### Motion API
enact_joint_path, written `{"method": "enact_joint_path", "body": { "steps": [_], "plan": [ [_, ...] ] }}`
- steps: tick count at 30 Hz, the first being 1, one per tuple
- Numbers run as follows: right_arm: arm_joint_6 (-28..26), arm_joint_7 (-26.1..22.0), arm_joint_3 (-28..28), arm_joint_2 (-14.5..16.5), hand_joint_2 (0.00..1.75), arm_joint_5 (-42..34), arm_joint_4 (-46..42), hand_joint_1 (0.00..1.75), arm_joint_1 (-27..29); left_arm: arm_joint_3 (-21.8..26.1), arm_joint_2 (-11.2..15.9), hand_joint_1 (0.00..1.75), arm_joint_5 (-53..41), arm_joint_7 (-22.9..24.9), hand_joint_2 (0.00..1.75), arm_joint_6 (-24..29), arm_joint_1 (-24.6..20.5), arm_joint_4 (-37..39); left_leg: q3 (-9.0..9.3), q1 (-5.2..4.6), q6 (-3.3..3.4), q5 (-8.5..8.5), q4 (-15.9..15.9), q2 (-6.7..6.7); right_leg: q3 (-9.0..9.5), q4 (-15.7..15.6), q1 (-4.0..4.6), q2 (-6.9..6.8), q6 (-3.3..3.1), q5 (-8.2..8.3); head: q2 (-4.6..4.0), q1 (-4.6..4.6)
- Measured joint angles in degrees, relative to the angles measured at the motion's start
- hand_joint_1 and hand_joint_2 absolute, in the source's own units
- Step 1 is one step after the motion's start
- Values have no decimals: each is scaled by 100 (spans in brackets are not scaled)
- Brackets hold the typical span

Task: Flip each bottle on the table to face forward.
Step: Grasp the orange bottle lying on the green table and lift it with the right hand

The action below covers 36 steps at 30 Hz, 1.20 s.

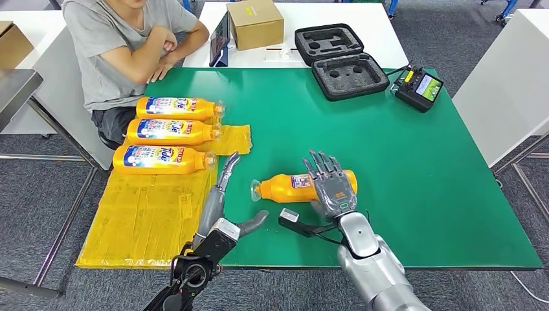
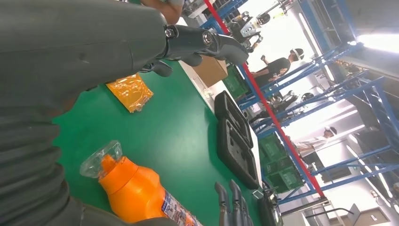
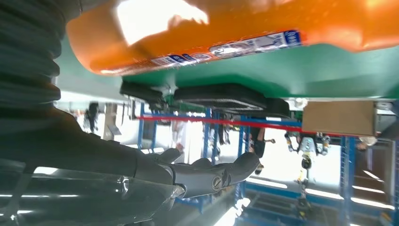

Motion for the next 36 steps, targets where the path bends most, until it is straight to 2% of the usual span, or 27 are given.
{"method": "enact_joint_path", "body": {
  "steps": [5,13,20,32,36],
  "plan": [
    [1,-461,-208,25,175,-574,183,0,21,25,-8,0,-15,-1,175,-46,46,-47,0,0,0,0,0,0,0,0,0,0,0,0,0,-1],
    [9,-684,-390,49,175,-858,417,0,23,45,-8,0,-19,0,175,-79,73,-83,0,0,0,0,0,0,0,0,0,0,0,0,0,0],
    [373,-1097,-627,96,175,-1595,730,0,24,46,-18,0,-16,86,175,-284,70,-83,-1,0,0,0,0,0,0,0,0,0,0,0,0,0],
    [720,-948,-666,176,175,-1411,826,0,23,45,-23,0,56,197,175,-509,71,-101,16,1,0,-1,-1,8,11,-1,1,7,-1,0,0,-1],
    [729,-533,-613,168,175,-1038,799,0,23,46,-23,0,75,221,175,-575,72,-121,23,1,0,-1,0,9,17,-1,1,9,-1,1,0,0]
  ]
}}
